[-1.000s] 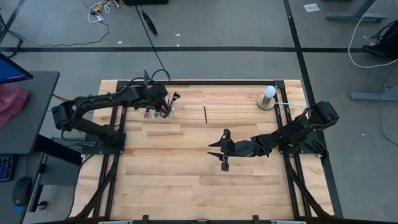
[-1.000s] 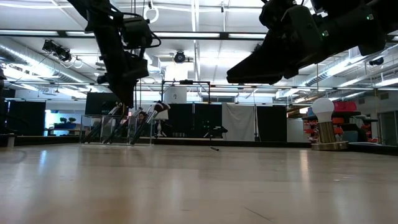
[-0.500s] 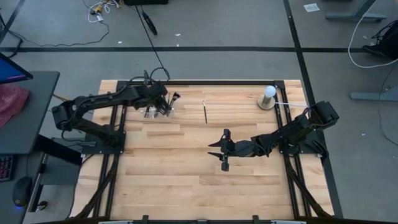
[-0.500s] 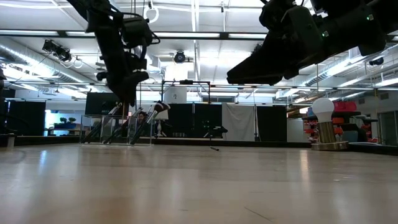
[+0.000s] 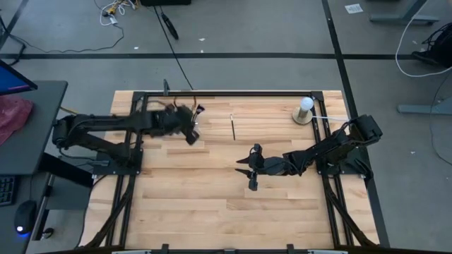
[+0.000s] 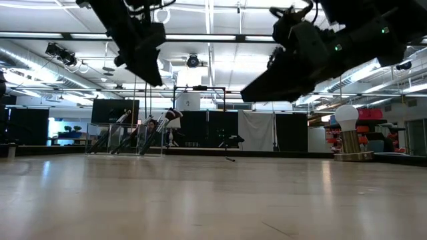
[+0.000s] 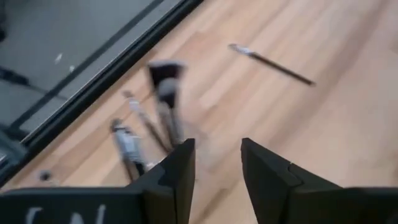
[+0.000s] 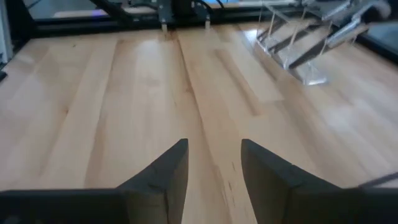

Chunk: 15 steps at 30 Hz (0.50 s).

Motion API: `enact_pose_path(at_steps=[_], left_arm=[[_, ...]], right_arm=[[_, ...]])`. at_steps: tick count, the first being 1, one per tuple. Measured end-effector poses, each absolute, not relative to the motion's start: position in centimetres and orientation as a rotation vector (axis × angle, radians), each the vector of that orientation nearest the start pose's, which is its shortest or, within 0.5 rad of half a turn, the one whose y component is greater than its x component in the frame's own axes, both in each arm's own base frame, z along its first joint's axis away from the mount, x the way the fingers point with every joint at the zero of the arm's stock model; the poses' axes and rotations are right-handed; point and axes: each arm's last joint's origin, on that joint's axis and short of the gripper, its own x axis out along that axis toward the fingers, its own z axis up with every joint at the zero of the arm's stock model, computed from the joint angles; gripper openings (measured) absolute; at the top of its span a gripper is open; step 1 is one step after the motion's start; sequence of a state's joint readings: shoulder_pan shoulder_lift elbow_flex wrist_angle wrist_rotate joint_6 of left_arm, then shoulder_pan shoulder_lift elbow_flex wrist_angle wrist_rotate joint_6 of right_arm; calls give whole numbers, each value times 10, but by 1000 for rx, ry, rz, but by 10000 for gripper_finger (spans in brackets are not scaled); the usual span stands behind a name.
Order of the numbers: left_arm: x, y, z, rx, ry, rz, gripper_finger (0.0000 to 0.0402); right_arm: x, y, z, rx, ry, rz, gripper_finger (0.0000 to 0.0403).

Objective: Put items in baskets/containers
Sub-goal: Put the eyeshadow brush into the transparent organizer

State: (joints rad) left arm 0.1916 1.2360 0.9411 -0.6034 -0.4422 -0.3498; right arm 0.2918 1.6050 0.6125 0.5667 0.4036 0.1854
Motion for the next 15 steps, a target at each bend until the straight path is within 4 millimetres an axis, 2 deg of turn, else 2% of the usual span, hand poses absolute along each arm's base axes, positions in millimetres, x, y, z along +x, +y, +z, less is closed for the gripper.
enact_pose_path(at_steps=[7, 12, 15], left_arm=[[253, -7, 245, -127, 632, 609, 128], [249, -44, 224, -144, 516, 457, 128], [242, -57, 209, -142, 495, 398, 128]], right_arm=[[294, 72, 136, 64, 448, -177, 151], [298, 63, 131, 122, 427, -276, 151], [300, 49, 131, 154, 407, -374, 151]])
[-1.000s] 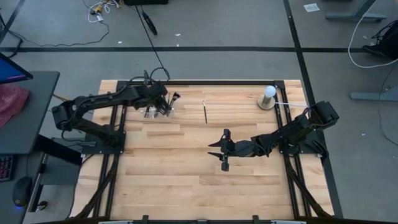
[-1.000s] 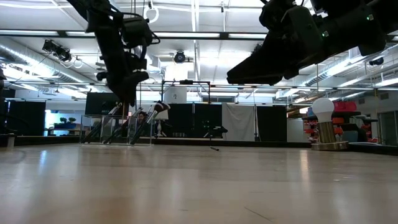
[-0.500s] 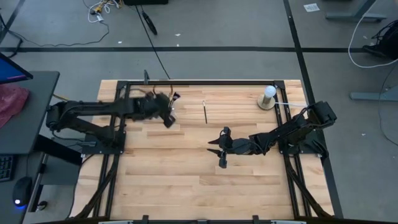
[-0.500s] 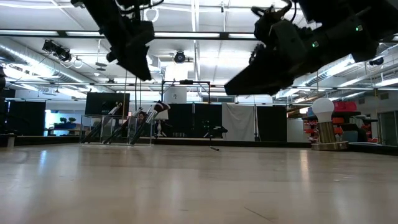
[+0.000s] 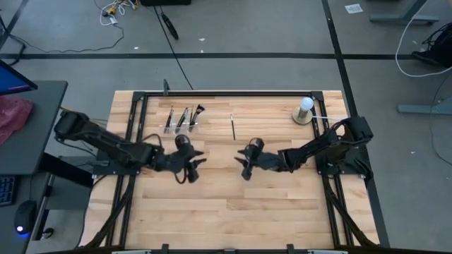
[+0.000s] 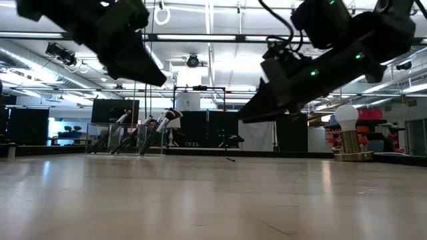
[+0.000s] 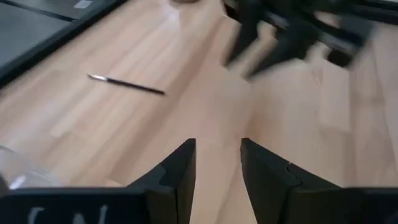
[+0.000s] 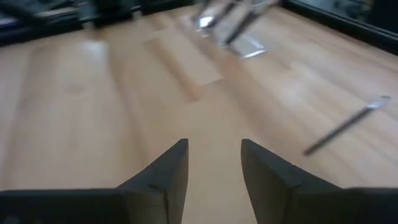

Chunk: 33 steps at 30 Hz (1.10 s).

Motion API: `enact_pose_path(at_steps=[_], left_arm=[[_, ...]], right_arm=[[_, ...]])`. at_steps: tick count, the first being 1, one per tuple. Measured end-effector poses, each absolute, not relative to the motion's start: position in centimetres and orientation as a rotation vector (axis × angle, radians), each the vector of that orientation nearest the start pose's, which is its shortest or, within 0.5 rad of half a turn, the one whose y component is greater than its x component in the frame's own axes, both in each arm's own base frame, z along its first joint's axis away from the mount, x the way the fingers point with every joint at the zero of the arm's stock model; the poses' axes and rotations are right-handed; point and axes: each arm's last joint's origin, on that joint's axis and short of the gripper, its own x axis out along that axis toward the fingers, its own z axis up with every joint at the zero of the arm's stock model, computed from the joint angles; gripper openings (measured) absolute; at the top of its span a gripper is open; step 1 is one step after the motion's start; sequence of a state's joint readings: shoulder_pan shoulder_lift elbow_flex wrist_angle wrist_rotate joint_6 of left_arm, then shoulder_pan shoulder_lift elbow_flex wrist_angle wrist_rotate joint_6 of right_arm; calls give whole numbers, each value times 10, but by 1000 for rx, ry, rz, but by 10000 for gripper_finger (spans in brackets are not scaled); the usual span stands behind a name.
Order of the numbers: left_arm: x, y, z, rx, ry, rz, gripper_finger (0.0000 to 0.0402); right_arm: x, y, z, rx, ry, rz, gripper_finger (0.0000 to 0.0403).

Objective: Put items in baskets/containers
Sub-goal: Put the eyeshadow brush into the transparent organizer

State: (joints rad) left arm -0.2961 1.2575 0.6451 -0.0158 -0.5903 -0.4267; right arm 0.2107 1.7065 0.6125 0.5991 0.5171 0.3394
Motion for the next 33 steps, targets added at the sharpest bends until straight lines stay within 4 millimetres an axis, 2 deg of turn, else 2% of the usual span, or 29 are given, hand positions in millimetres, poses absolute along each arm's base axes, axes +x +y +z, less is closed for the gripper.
enact_pose_path(at_steps=[5, 9, 20, 25, 29, 33], left_arm=[[231, -64, 191, -125, 475, 400, 128], [229, -61, 187, -105, 461, 457, 128], [228, -60, 187, -98, 449, 480, 128], [229, -60, 187, -101, 439, 484, 128], [229, -60, 188, -101, 438, 486, 128], [229, -60, 188, -102, 437, 486, 128]], right_arm=[[303, 19, 131, 216, 389, -488, 151], [303, -3, 131, 229, 386, -552, 159], [303, -49, 128, 302, 377, -690, 269], [330, -67, 118, 310, 426, -689, 279], [357, -81, 107, 275, 531, -739, 268], [374, -96, 95, 251, 660, -835, 250]])
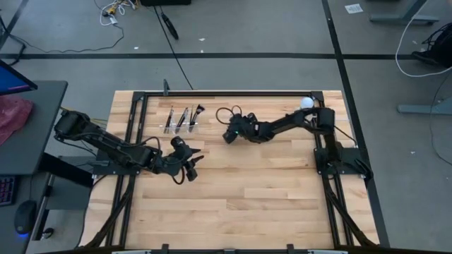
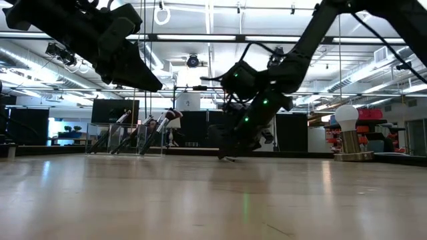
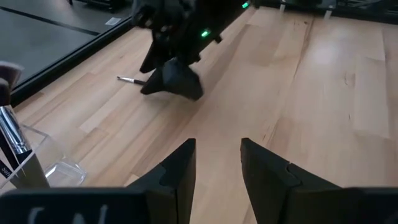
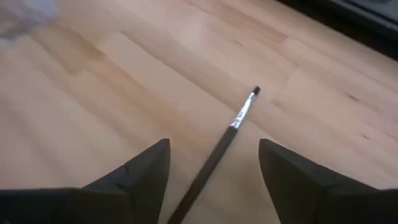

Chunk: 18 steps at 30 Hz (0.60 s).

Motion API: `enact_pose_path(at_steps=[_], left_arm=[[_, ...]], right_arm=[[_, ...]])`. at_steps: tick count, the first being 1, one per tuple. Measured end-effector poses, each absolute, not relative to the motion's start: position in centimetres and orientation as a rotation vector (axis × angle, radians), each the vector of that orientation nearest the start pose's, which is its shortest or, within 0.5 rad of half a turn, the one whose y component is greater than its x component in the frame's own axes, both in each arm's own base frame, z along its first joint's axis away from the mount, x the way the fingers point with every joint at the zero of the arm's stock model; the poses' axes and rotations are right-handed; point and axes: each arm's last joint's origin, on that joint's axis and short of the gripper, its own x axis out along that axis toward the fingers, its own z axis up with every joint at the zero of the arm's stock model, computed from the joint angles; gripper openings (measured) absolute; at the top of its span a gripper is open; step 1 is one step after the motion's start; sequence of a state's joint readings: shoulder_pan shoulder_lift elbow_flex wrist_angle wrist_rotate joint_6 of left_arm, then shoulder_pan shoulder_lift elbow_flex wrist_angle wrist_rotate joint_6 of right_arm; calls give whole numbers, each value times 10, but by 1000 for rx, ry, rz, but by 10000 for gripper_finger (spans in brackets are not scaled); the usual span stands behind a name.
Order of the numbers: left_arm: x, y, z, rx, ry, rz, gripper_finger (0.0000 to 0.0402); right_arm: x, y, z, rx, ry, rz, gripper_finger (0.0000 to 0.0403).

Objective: Put items in baskets/containers
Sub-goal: Put the eyeshadow brush into the transparent organizer

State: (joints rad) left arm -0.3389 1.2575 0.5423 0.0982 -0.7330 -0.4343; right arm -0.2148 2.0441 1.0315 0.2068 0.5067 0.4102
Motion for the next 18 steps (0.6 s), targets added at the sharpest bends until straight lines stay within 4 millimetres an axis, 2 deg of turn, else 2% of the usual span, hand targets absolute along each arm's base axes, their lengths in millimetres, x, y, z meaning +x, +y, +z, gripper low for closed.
enact_pose_path(at_steps=[3, 9, 13, 18], left_arm=[[229, -60, 188, -102, 437, 486, 128], [229, -60, 188, -103, 436, 485, 128], [229, -60, 188, -106, 434, 485, 128], [229, -60, 188, -110, 433, 486, 128]], right_arm=[[381, -105, 91, 254, 686, -855, 233], [379, -115, 87, 313, 719, -787, 186], [376, -113, 83, 325, 760, -751, 139], [369, -99, 74, 308, 775, -728, 81]])
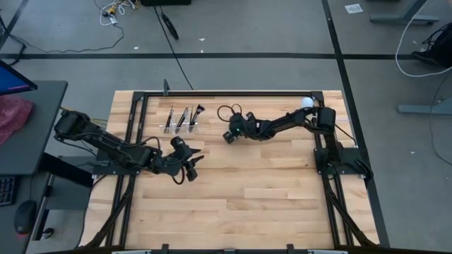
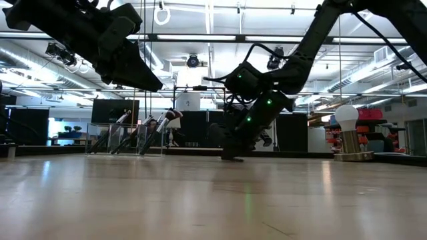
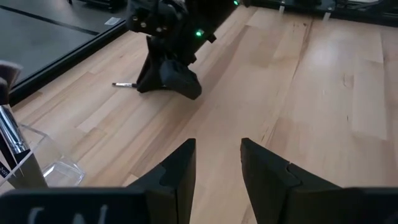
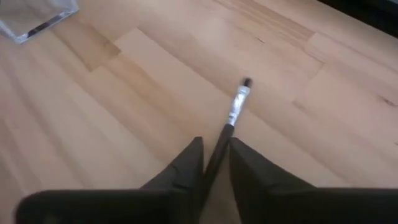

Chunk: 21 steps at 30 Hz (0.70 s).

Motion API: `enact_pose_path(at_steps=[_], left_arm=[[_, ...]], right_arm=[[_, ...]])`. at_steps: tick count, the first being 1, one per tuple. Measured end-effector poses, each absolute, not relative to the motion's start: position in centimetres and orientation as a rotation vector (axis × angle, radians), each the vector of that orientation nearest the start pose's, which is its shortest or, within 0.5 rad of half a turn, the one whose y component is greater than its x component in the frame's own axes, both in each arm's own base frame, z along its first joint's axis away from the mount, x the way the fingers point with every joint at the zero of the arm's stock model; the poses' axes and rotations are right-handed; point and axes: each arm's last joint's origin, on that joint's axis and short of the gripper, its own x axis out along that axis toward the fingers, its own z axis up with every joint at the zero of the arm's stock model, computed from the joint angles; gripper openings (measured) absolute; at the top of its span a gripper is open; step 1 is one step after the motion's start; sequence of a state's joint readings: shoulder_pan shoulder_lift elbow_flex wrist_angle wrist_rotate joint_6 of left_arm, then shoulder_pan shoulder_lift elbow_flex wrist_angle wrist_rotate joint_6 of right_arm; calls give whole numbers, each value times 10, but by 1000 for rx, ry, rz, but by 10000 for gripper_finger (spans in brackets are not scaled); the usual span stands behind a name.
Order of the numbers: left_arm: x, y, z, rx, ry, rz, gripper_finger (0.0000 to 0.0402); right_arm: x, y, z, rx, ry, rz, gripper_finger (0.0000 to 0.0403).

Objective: Put items in baskets/containers
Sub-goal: Put the eyeshadow brush into the transparent organizer

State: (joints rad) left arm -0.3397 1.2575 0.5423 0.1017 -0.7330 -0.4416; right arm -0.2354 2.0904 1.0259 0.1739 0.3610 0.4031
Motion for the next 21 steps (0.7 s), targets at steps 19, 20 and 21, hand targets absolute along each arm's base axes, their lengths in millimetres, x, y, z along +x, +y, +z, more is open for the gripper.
enact_pose_path(at_steps=[19, 20, 21], left_arm=[[229, -60, 188, -111, 433, 486, 128], [229, -60, 188, -111, 433, 486, 128], [229, -60, 188, -111, 433, 486, 128]], right_arm=[[353, -15, 75, 173, 803, -582, 7], [352, -10, 80, 179, 810, -553, 7], [350, -6, 85, 184, 815, -522, 7]])
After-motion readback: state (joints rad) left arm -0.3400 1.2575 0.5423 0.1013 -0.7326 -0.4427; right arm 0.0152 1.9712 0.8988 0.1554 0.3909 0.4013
